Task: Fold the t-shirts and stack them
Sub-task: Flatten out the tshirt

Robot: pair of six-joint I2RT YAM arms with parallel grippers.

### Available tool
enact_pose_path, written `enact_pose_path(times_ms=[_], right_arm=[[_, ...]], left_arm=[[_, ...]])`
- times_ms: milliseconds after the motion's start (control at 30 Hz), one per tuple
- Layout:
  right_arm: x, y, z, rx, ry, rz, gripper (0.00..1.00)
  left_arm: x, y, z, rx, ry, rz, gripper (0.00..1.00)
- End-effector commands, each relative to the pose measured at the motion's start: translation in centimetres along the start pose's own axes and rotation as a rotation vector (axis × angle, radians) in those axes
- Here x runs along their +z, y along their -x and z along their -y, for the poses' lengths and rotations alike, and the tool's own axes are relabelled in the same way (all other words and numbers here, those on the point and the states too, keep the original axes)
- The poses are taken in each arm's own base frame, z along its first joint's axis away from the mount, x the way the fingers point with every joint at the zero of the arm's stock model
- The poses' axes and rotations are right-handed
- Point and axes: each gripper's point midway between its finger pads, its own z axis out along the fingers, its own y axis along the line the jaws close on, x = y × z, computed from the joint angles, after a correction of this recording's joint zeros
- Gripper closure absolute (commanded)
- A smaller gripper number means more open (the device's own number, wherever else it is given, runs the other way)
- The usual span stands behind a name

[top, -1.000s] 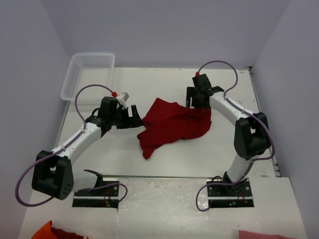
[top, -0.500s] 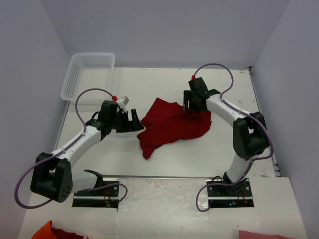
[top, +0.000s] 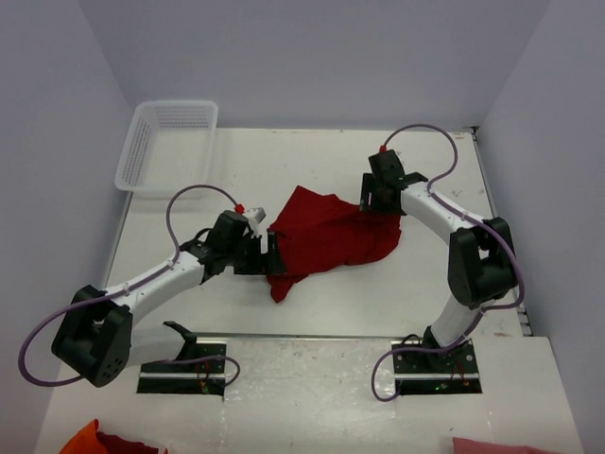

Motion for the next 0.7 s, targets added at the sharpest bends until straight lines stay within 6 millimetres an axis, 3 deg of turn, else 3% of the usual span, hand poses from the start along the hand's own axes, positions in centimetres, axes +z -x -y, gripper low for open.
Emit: enact_pose_path(times_ms=[0, 167, 533, 667], right_arm=[[-0.1, 0.2, 0.8, 0.033, -0.022, 0.008, 0.25], [0.6, 0.6, 0.3, 0.042, 0.016, 0.001, 0.29], [1.8, 1.1, -1.0, 0.052, 0.058, -0.018, 0.45], [2.2, 1.1, -0.9, 0.053, 0.051, -0.018, 0.52]], left_arm=[[0.6, -1.3, -0.2, -0.024, 0.036, -0.014, 0.12], [1.2, -3.1, -1.0, -0.020, 0.072, -0.052, 0.12], [2.6, -3.6, -1.7, -0.020, 0.093, -0.066, 0.14], [3.3, -3.7, -1.1, -0.024, 0.063, -0.070, 0.20]])
